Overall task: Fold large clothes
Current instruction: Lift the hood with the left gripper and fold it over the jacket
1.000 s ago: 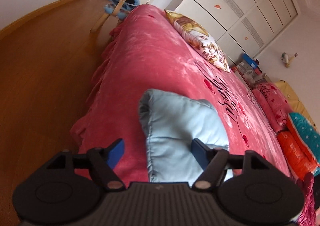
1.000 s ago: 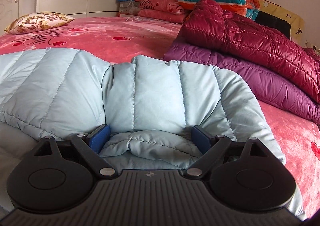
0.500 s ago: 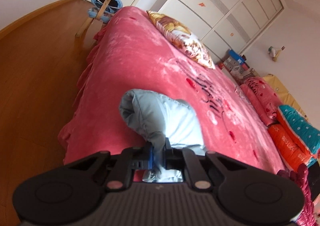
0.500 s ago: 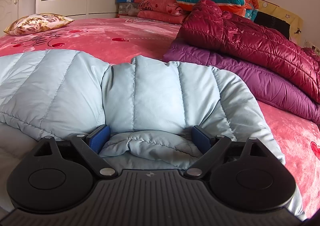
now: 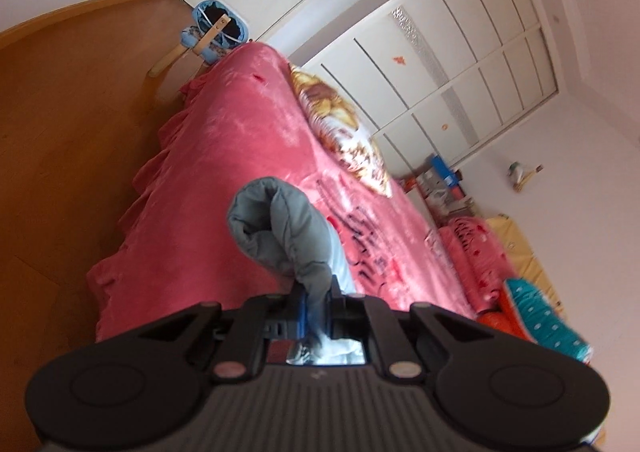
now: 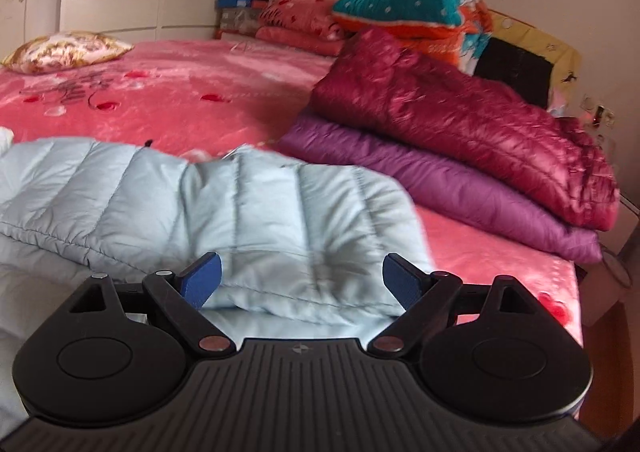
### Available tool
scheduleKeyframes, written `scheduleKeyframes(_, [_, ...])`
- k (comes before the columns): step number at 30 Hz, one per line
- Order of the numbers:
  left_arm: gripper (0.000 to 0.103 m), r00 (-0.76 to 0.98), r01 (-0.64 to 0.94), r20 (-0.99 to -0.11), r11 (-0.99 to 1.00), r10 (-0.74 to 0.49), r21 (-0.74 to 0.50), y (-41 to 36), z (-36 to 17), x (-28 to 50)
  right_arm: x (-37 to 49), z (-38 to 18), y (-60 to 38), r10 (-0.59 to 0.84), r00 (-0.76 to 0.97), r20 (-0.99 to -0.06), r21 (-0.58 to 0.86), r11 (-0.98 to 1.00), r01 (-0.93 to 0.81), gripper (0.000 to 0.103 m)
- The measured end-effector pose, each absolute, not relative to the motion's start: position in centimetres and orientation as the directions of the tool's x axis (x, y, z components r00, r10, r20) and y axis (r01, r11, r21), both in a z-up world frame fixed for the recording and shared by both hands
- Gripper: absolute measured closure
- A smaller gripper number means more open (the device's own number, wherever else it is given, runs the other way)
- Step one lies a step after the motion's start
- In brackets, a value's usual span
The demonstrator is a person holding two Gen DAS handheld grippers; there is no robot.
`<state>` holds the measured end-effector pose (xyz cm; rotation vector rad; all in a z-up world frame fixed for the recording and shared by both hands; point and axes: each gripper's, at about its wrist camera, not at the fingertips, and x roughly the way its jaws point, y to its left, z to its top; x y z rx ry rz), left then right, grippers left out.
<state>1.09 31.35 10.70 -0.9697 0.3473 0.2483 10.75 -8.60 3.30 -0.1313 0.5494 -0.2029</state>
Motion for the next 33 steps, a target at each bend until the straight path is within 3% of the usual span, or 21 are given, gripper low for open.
scheduleKeyframes(4, [0.098,0.917,-0.358,-0.397,0.534,0.045,-0.766,31.3,11.8,1.2,7.4,4.3,-12.1,-0.202,0.848,-0.49,-0.041,0.977,0.209,0.0])
scheduleKeyframes(8, [0.098,0.926,-0.324,-0.377,0.533,0.009,-0.782,30.8,13.2,1.2,5.2,3.4,-17.0,-0.123,0.86,-0.496,0.222,0.939,0.262,0.0])
scheduleKeyframes(14, [0.098,0.947,-0.251,-0.317,0.495,-0.052,-0.832,28.2,16.1,1.3,3.9,0.7,-24.2,-0.017,0.873,-0.487,0.606,0.714,0.352,0.0])
scheduleKeyframes(22, [0.098,0.944,-0.243,-0.3,0.327,-0.136,-0.913,25.3,17.8,1.9,3.5,1.0,-25.6,-0.011,0.895,-0.446,0.611,0.727,0.314,0.0])
scheduleKeyframes(33, [0.098,0.934,-0.181,-0.267,0.328,-0.237,-0.927,18.0,20.7,2.7,3.5,1.2,-27.4,0.017,0.913,-0.408,0.639,0.719,0.272,0.0])
